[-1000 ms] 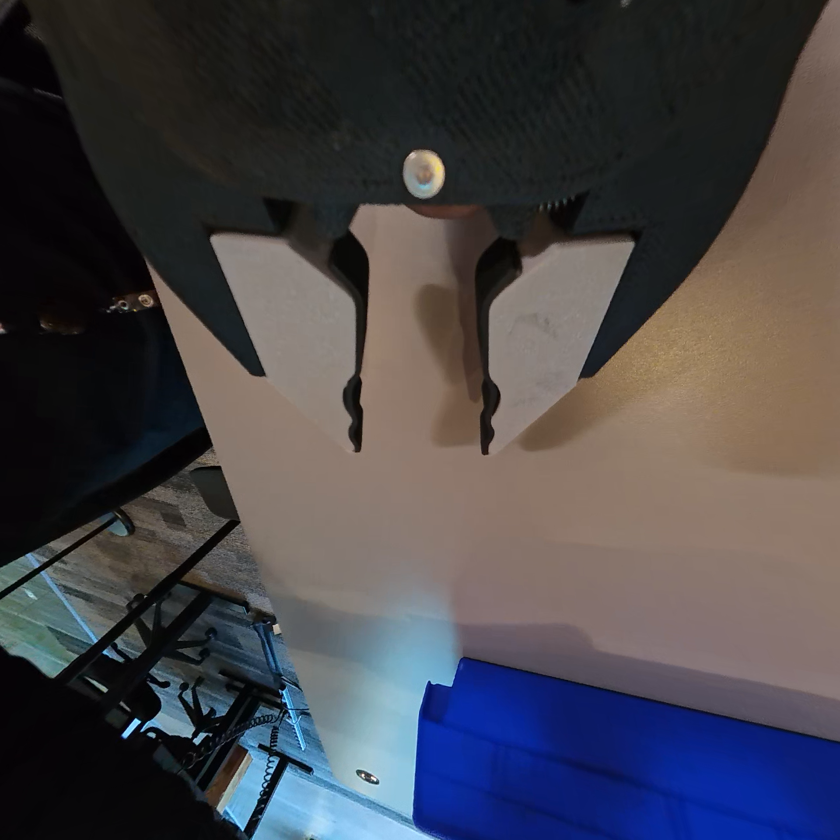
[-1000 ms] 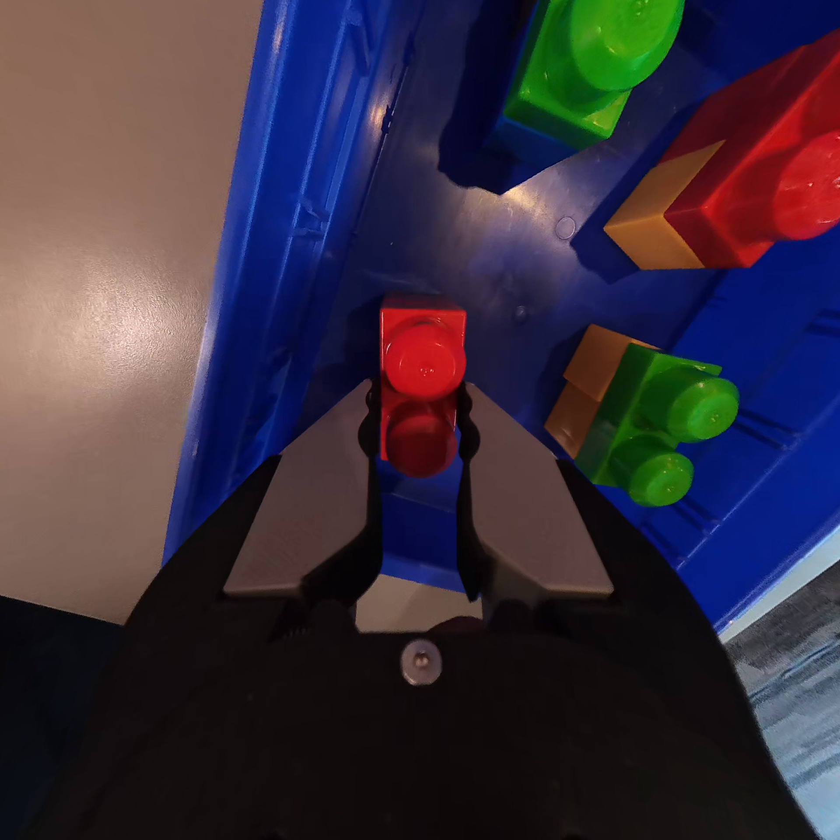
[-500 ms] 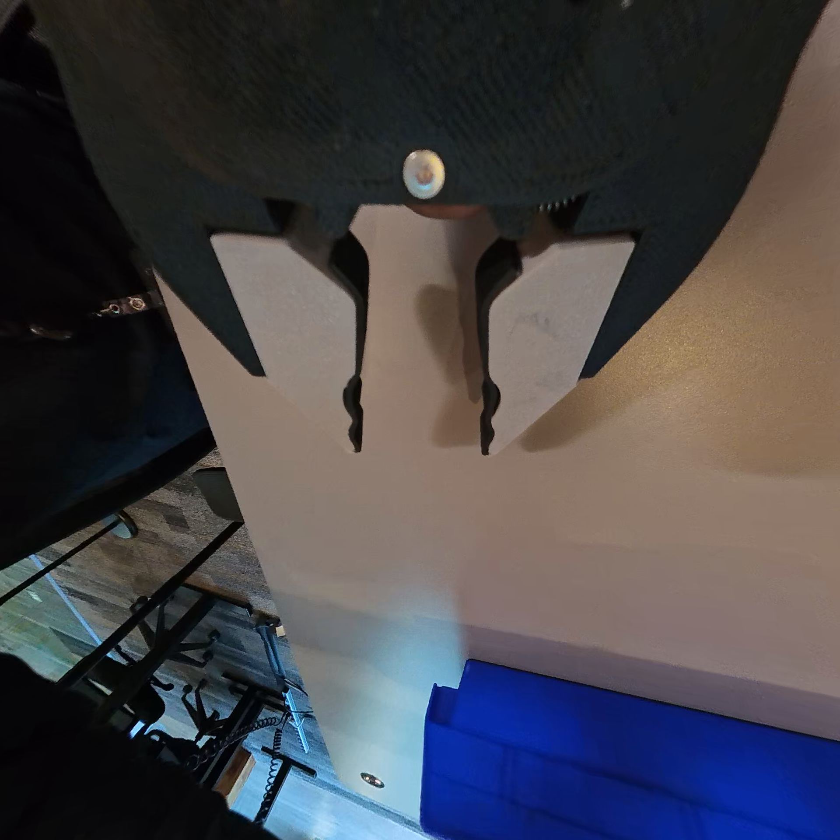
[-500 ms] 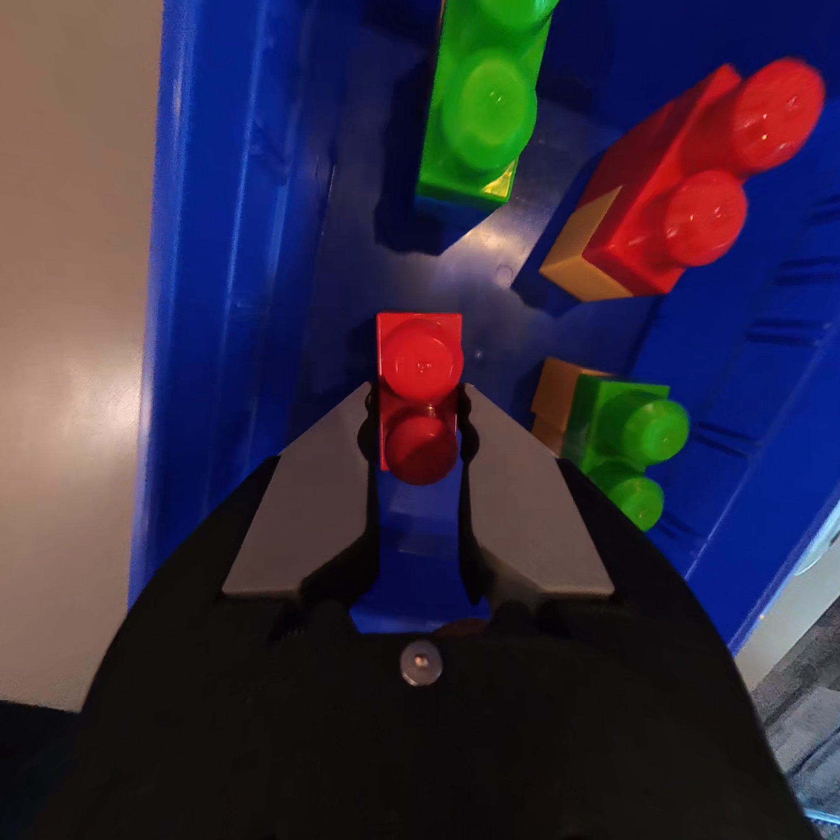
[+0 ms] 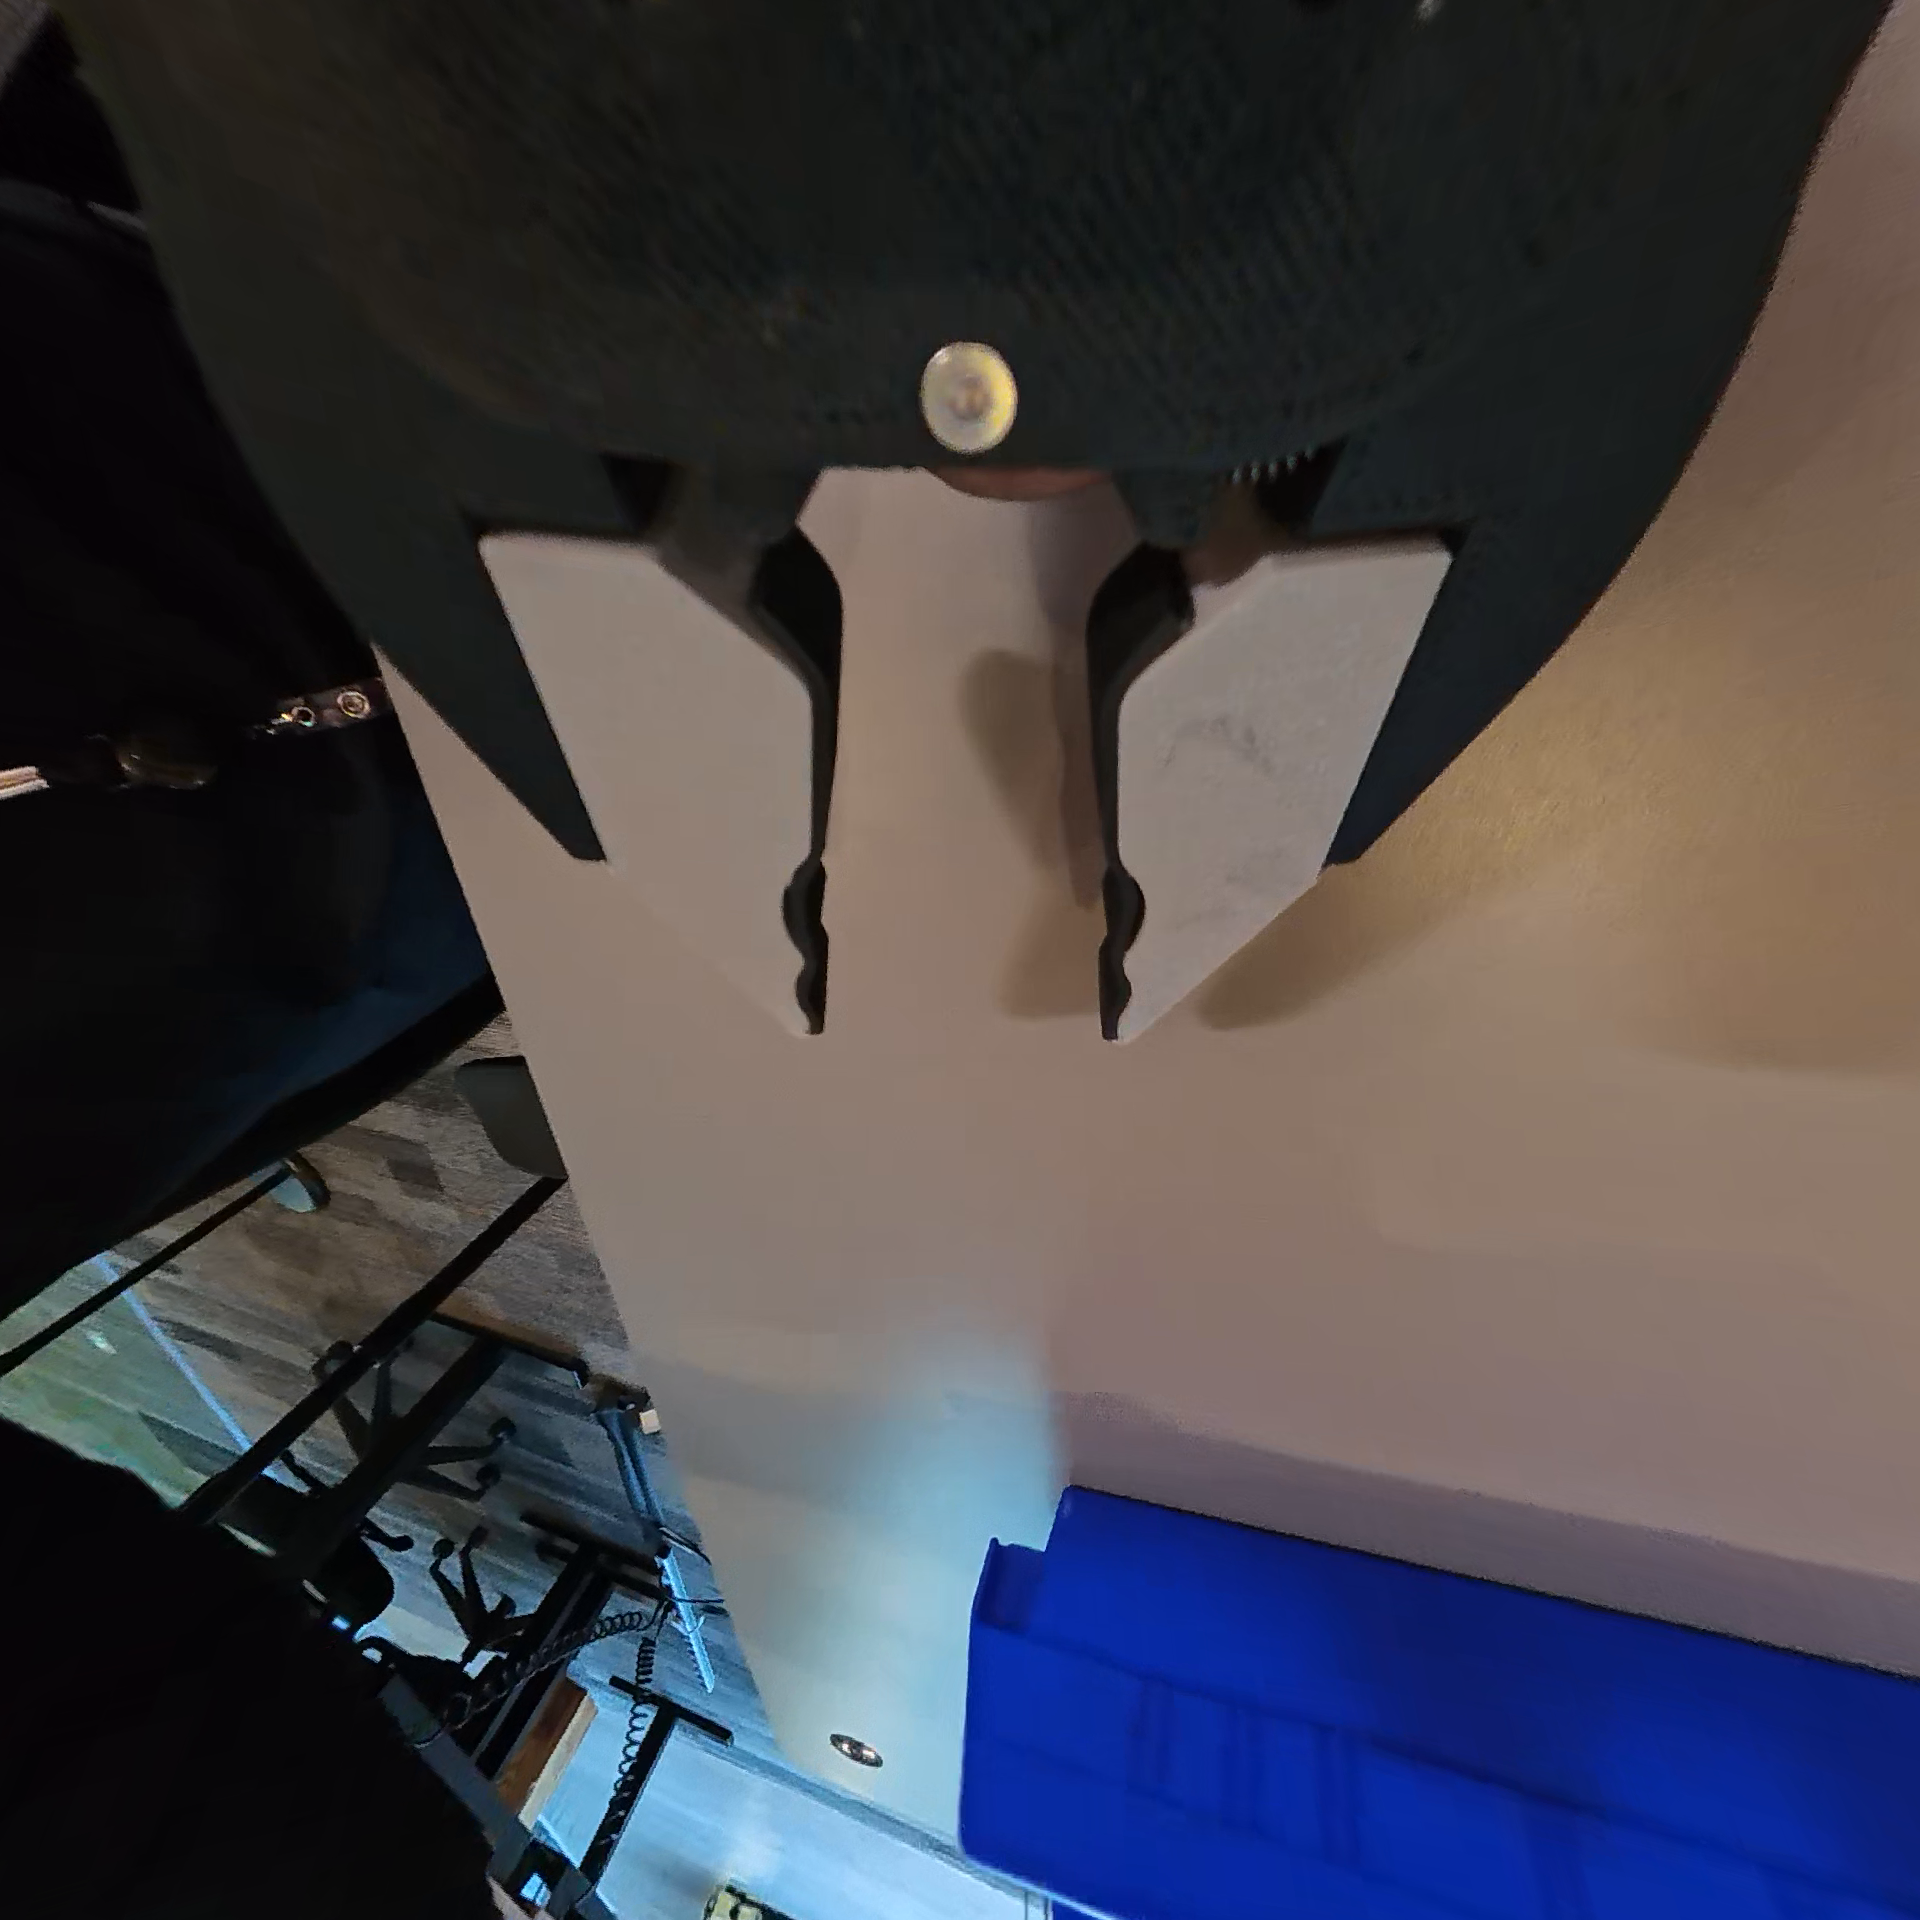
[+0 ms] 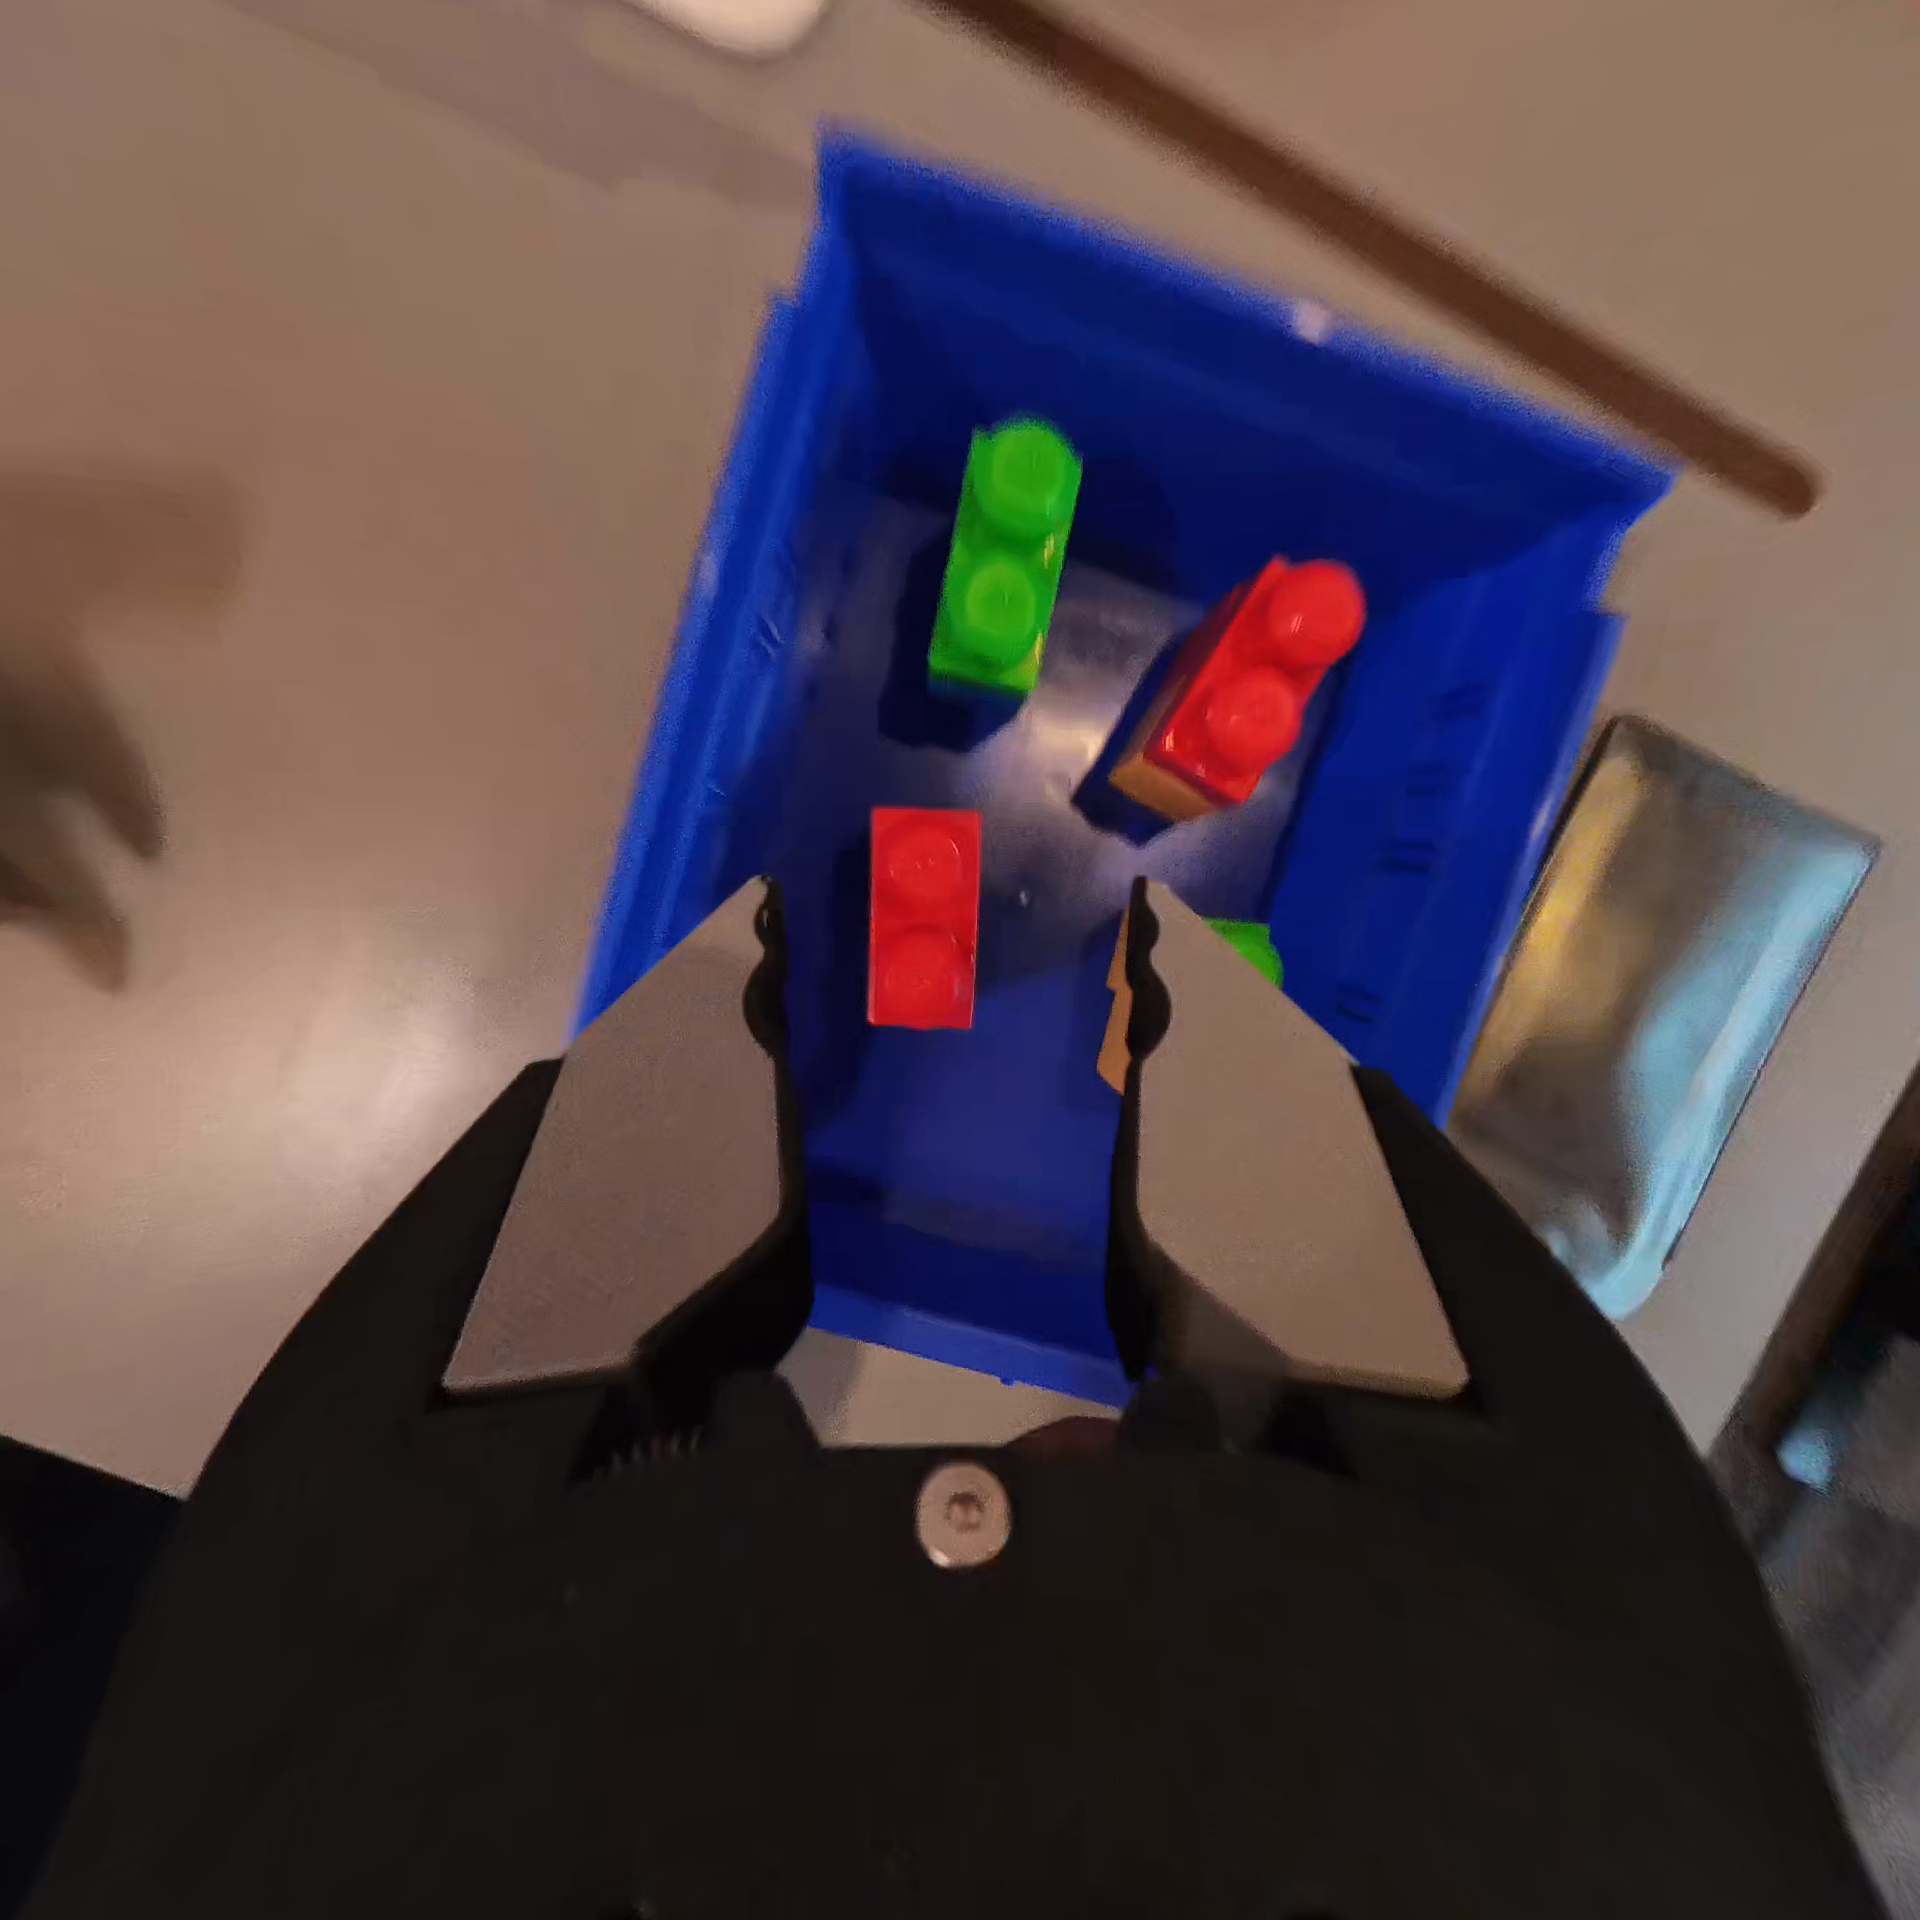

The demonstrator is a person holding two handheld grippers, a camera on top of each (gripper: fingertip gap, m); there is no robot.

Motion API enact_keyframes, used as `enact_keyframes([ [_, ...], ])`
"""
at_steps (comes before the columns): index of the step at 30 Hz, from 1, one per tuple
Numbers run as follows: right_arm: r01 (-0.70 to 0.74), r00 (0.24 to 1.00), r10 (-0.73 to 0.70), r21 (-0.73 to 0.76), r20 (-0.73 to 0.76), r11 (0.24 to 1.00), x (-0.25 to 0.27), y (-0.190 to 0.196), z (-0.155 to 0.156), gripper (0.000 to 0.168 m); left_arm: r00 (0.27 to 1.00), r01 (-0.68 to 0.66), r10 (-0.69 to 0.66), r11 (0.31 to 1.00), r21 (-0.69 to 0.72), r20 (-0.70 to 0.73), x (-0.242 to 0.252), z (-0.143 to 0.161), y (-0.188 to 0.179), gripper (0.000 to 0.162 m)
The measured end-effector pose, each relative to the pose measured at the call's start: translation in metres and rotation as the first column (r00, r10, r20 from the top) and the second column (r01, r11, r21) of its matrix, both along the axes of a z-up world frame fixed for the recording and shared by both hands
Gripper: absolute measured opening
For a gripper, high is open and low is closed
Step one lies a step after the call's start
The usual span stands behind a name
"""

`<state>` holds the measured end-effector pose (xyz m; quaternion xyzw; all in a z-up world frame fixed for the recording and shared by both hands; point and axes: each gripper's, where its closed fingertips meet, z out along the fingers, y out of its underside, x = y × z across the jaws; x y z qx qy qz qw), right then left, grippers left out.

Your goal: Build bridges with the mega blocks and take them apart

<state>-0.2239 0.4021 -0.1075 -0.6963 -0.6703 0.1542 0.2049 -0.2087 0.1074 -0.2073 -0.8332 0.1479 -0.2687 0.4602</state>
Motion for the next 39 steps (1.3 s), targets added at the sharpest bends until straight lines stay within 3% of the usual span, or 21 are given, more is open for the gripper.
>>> enact_keyframes([
  [2,-0.042,0.978,0.039,-0.011,-0.206,0.999,-0.006,-0.018,0.039,0.064,1.000,-0.008,0.008,1.000,0.019,-0.012,0.000,0.003,0.002,0.051],
  [5,-0.142,0.851,0.115,-0.015,-0.512,0.990,-0.014,-0.063,0.086,0.063,0.999,-0.045,0.046,0.997,0.063,-0.019,-0.004,0.010,0.007,0.053],
  [7,-0.212,0.764,0.163,-0.004,-0.624,0.977,-0.020,-0.101,0.092,0.065,0.995,-0.092,0.094,0.991,0.093,-0.023,-0.011,0.015,0.011,0.057],
  [9,-0.283,0.717,0.200,-0.017,-0.668,0.959,-0.030,-0.141,0.076,0.070,0.989,-0.141,0.145,0.982,0.126,-0.019,-0.021,0.021,0.014,0.059],
  [12,-0.344,0.705,0.241,-0.025,-0.667,0.939,-0.058,-0.193,0.026,0.069,0.975,-0.216,0.222,0.959,0.185,-0.008,-0.035,0.031,0.016,0.062],
  [16,-0.322,0.713,0.276,0.049,-0.644,0.946,-0.098,-0.223,-0.035,0.069,0.954,-0.295,0.300,0.929,0.223,0.010,-0.052,0.039,0.014,0.062],
  [24,-0.335,0.732,0.341,0.124,-0.590,0.934,-0.116,-0.230,-0.083,0.070,0.906,-0.418,0.424,0.894,0.162,-0.001,-0.075,0.025,0.019,0.059],
  [39,-0.359,0.726,0.330,0.077,-0.604,0.930,-0.118,-0.237,-0.087,0.070,0.898,-0.422,0.431,0.900,0.104,-0.088,-0.073,0.010,0.014,0.060],
])
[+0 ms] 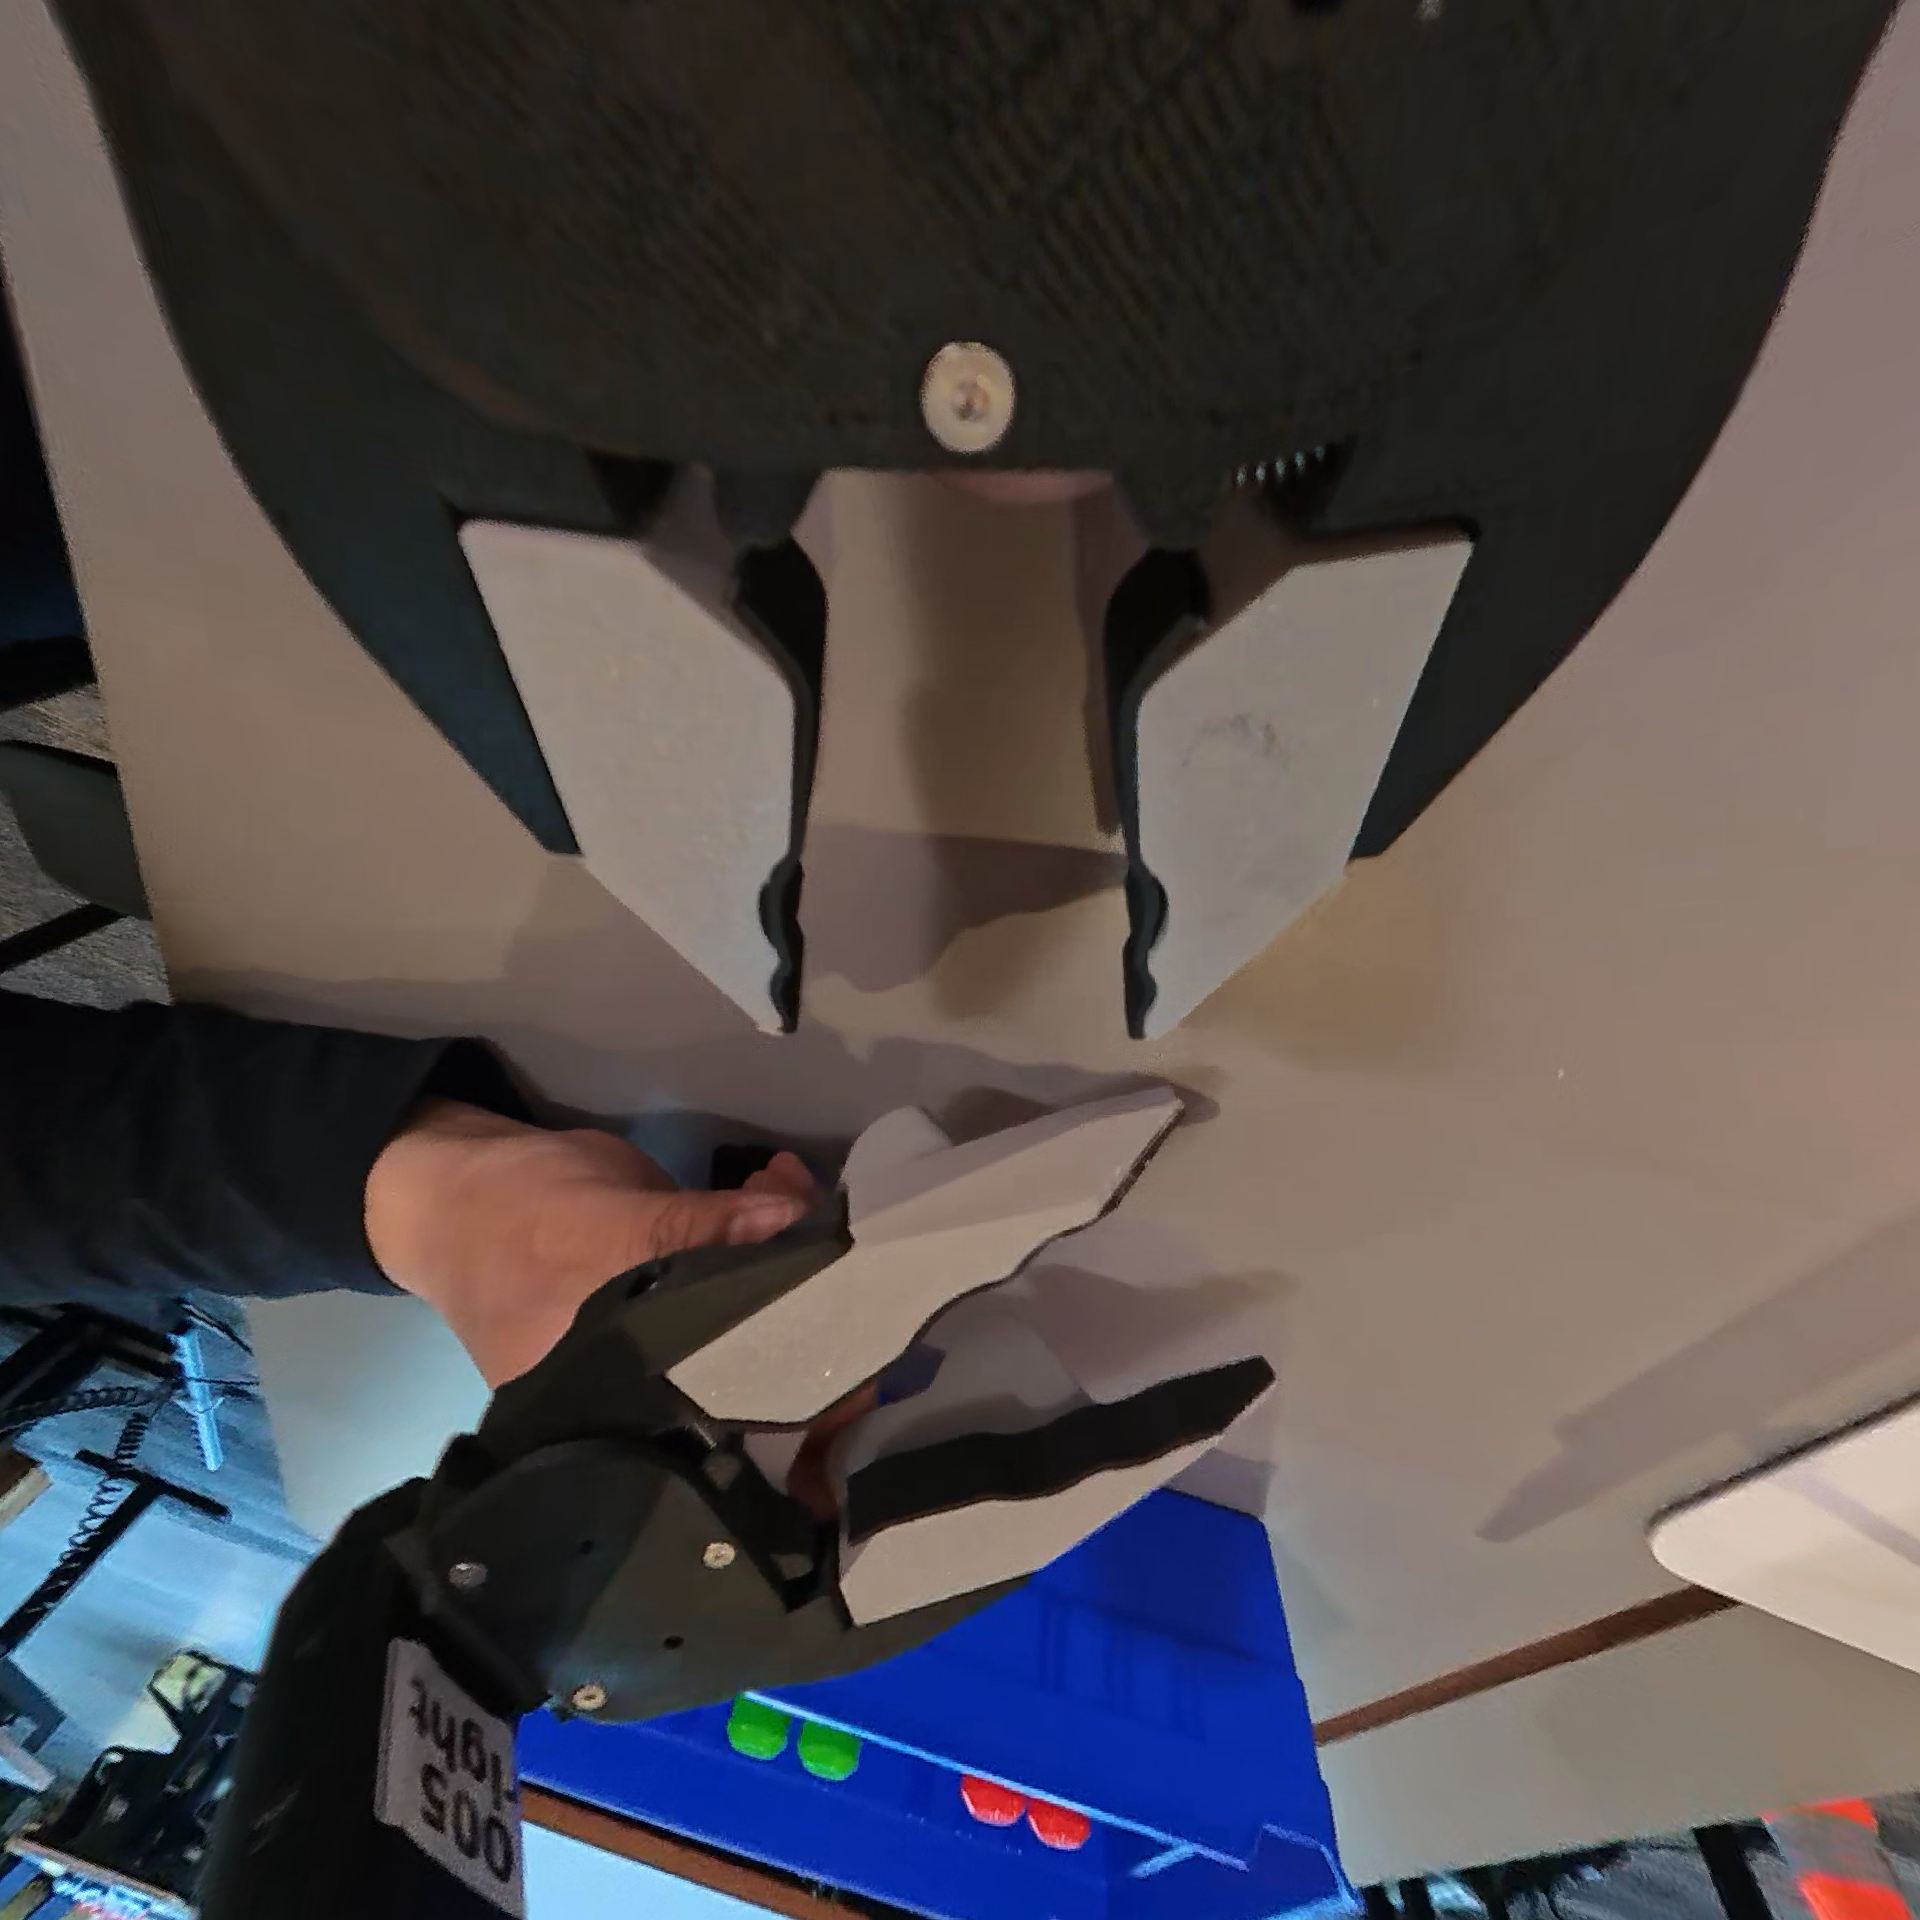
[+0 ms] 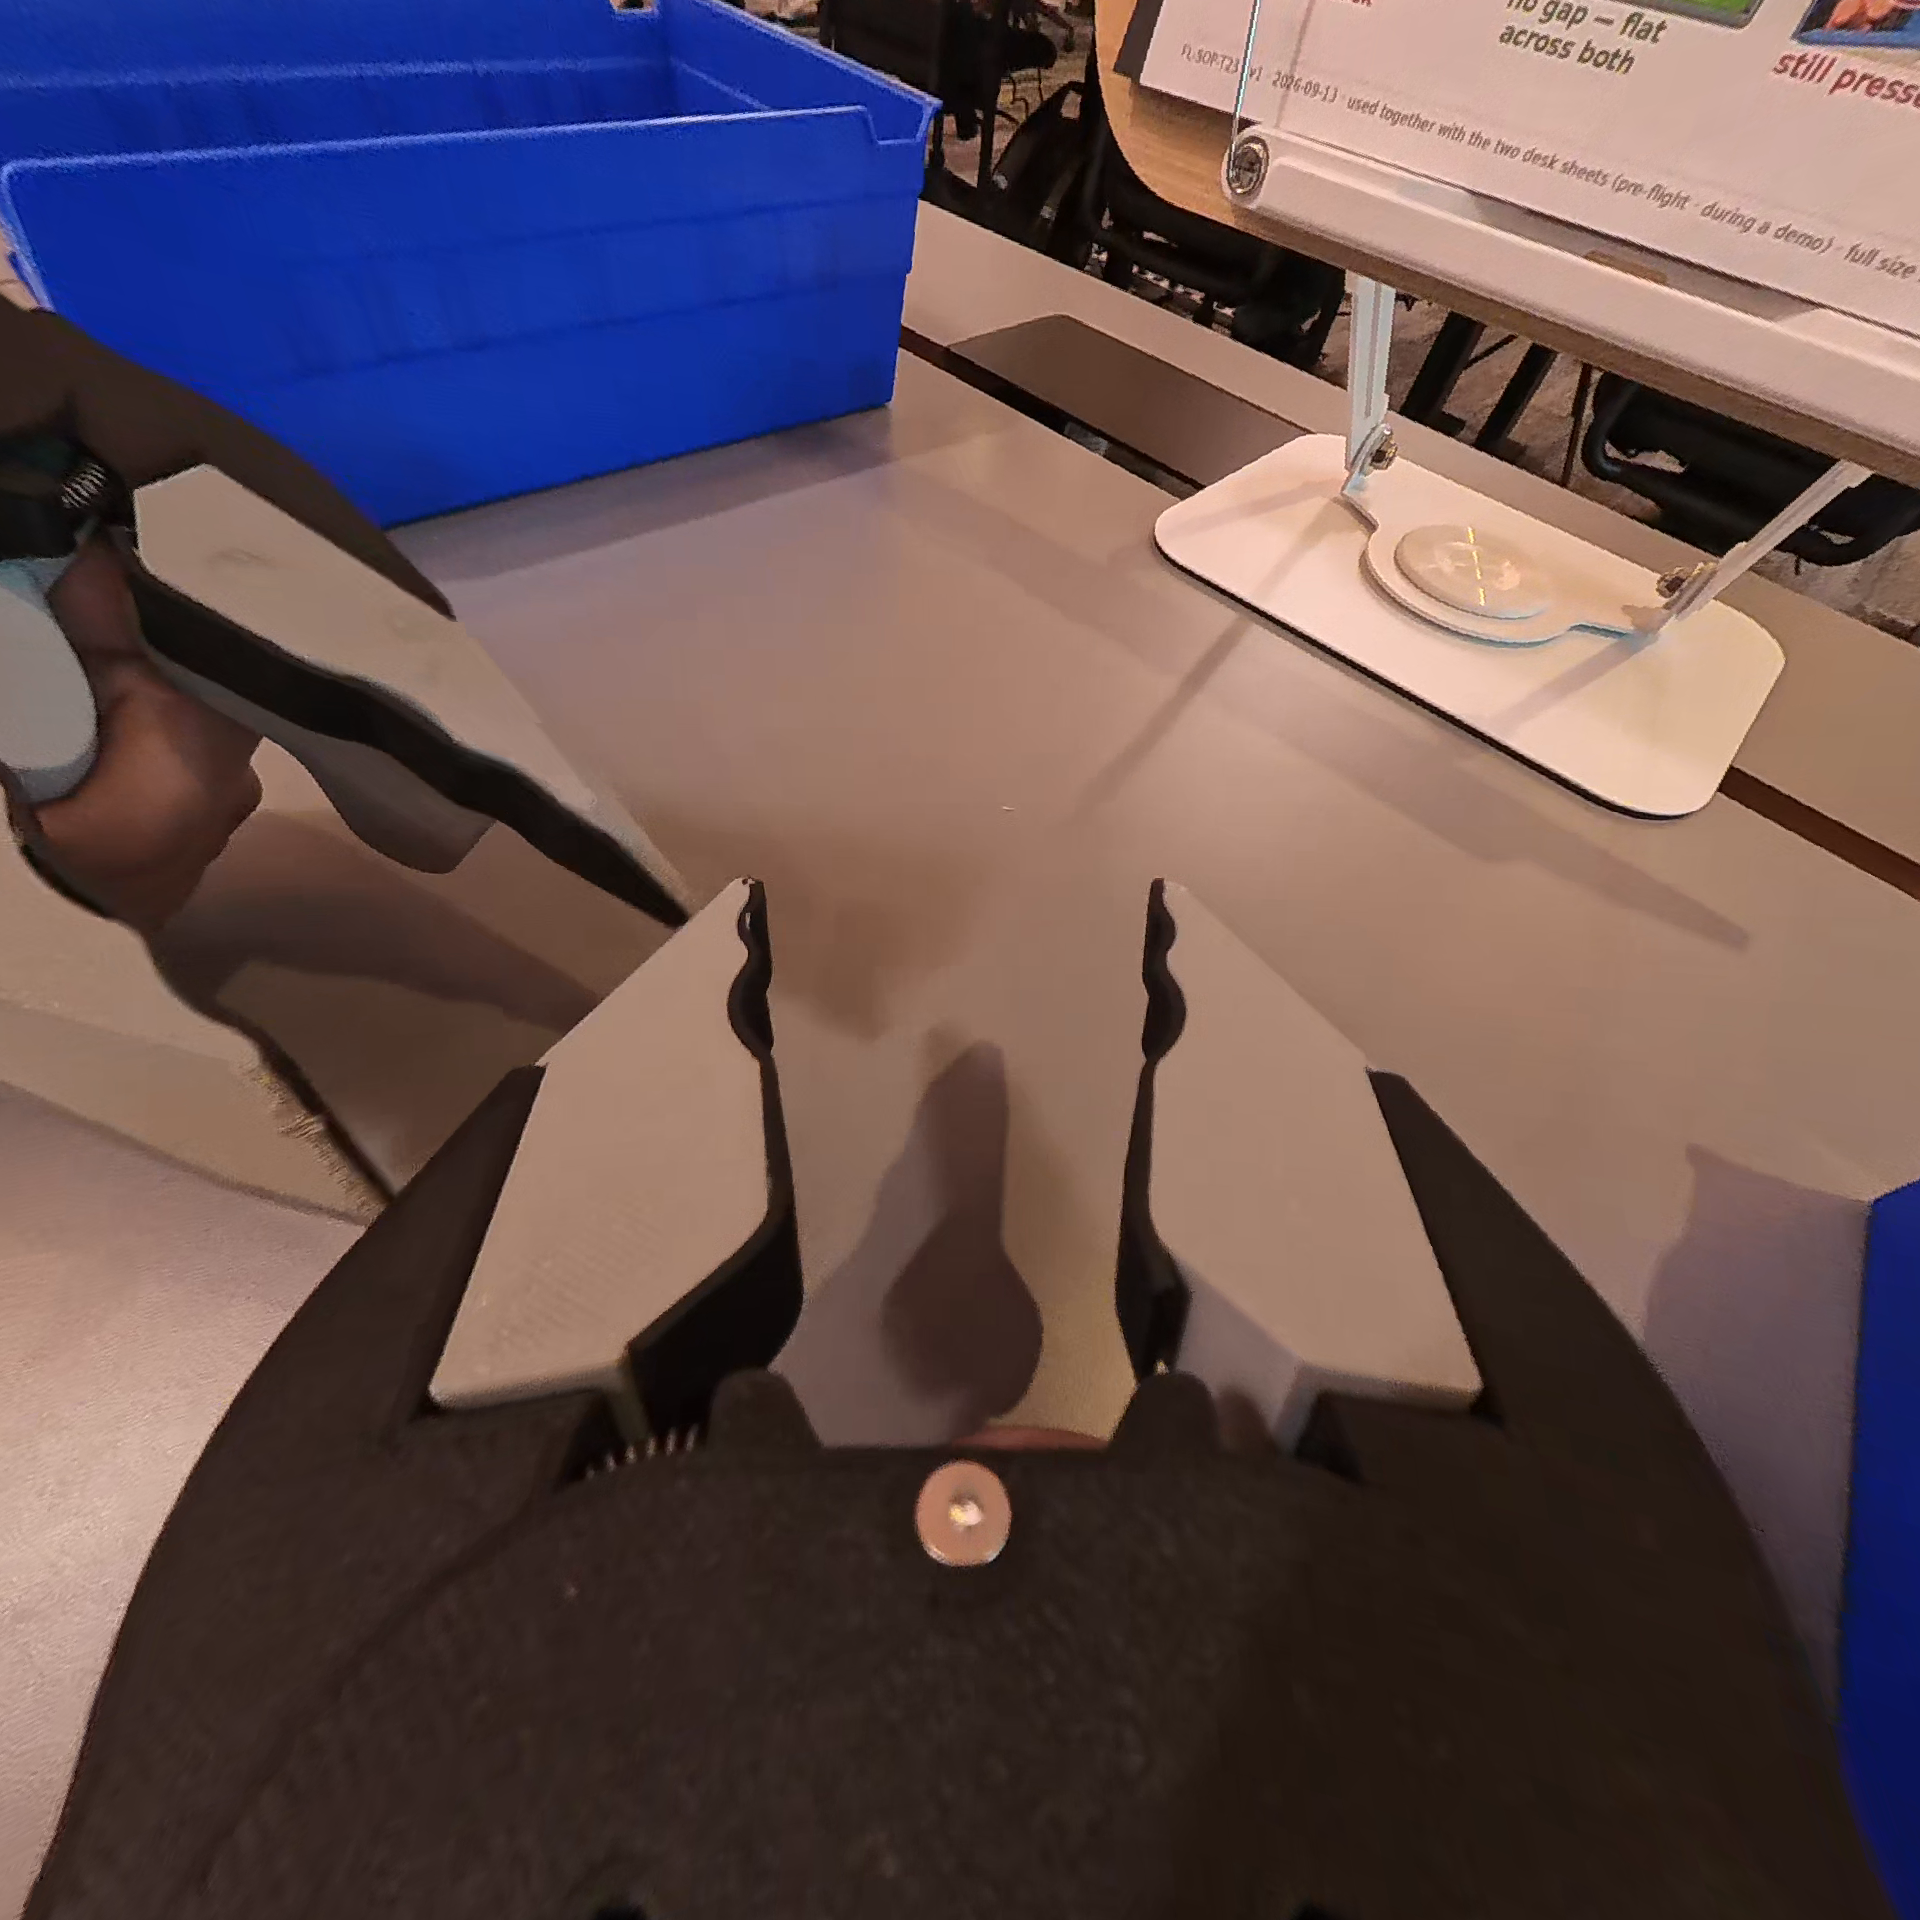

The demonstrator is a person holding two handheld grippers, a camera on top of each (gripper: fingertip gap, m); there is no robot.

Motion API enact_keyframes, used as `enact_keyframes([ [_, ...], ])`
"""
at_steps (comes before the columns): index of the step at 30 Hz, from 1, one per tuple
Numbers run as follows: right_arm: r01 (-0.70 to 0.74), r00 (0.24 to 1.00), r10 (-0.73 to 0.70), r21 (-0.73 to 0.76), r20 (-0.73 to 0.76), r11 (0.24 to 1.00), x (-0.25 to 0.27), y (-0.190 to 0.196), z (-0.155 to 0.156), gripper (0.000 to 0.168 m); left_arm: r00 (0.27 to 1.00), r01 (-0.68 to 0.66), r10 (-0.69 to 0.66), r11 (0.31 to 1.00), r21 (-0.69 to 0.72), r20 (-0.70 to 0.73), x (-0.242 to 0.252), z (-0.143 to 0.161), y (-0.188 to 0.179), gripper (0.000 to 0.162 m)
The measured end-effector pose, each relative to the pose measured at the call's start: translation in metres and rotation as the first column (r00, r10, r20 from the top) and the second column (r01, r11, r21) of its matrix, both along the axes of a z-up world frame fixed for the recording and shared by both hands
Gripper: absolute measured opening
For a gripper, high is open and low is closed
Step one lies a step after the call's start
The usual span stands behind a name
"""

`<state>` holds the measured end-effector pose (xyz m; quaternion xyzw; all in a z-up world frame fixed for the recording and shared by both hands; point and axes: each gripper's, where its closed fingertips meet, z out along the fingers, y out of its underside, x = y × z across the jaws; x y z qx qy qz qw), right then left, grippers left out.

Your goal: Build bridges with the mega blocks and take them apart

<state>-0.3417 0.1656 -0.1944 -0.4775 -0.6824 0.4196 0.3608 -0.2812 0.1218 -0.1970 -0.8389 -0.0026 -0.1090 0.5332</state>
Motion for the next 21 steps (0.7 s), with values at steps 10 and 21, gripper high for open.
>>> enact_keyframes([
  [10,-0.029,0.998,0.030,0.039,-0.048,0.999,0.001,-0.010,0.008,0.070,0.942,-0.330,0.331,0.944,0.023,-0.050,-0.071,0.067,-0.102,0.063],
  [21,-0.038,0.999,0.038,0.006,-0.036,0.999,0.001,-0.011,0.006,0.070,0.707,-0.643,0.707,0.648,-0.409,0.008,-0.231,0.031,-0.263,0.063],
])
